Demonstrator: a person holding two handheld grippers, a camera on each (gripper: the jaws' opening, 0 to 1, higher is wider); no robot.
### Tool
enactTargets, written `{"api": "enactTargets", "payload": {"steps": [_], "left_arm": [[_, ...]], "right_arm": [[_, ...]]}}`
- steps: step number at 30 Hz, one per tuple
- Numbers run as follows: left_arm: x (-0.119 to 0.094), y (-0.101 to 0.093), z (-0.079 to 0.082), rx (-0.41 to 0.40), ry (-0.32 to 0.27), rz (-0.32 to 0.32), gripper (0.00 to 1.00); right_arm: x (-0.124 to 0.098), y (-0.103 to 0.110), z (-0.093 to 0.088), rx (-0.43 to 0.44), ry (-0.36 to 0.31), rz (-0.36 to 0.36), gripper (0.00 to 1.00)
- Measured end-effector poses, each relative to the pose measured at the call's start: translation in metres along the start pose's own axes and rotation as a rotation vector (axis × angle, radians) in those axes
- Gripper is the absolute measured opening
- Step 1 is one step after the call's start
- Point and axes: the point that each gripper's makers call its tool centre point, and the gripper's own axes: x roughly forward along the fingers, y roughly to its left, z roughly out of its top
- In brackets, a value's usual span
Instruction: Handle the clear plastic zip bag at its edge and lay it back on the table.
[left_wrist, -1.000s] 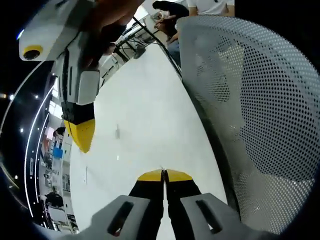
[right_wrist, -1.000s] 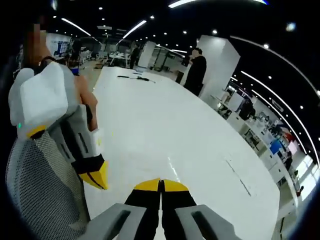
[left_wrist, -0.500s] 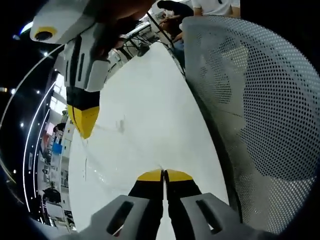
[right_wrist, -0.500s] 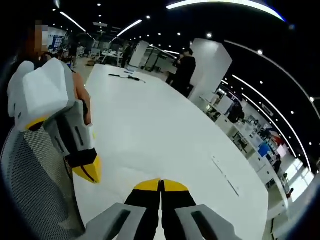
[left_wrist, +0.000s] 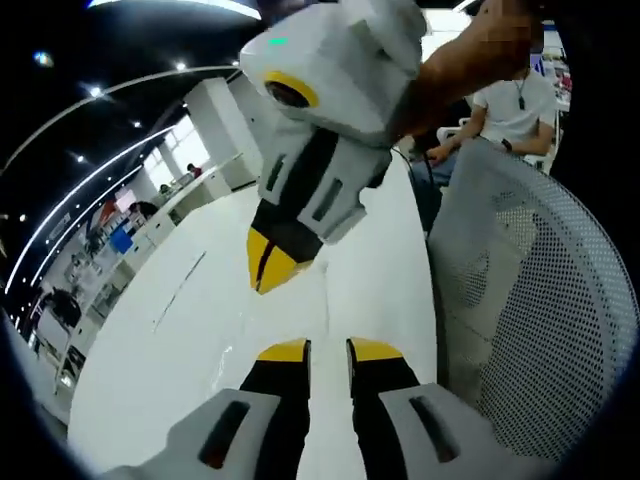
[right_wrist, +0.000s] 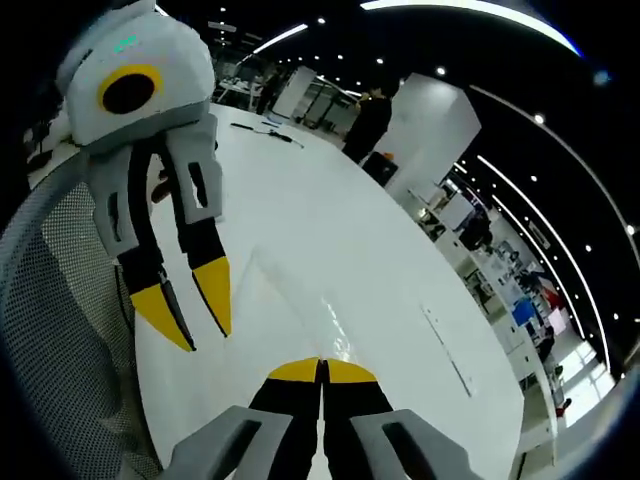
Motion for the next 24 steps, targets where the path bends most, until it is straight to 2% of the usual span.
{"api": "enactTargets", "payload": {"steps": [2,5,7,10,11,14,18,21,24], "left_arm": [[-0.004,-0.001,0.002,-0.053,-0.007,-0.014,0.19],[-0.015,0.004,0.004,-0.082,-0.016,-0.002,0.21],[-0.023,0.007,0.006,-0.164,-0.039,0.009,0.22],[-0.032,0.016,0.007,-0.236,-0.074,0.052,0.26],[-0.039,0.024,0.007,-0.278,-0.095,0.090,0.26],[-0.049,0.034,0.003,-0.314,-0.117,0.141,0.30],[-0.062,0.048,-0.009,-0.335,-0.110,0.230,0.34],[-0.068,0.051,-0.019,-0.358,-0.103,0.259,0.39],[-0.072,0.050,-0.028,-0.367,-0.097,0.268,0.40]], "right_arm": [[0.004,0.003,-0.002,-0.011,0.004,0.005,0.00],[0.005,0.008,0.000,-0.023,0.010,0.016,0.00],[0.009,0.010,-0.002,-0.028,0.014,0.021,0.00],[0.013,0.014,-0.004,-0.044,0.018,0.030,0.00],[0.013,0.014,-0.003,-0.052,0.018,0.033,0.00],[0.019,0.017,-0.008,-0.074,0.023,0.040,0.00],[0.029,0.020,-0.013,-0.125,0.021,0.045,0.00],[0.035,0.028,-0.016,-0.133,0.023,0.069,0.00],[0.039,0.032,-0.019,-0.117,0.031,0.079,0.00]]}}
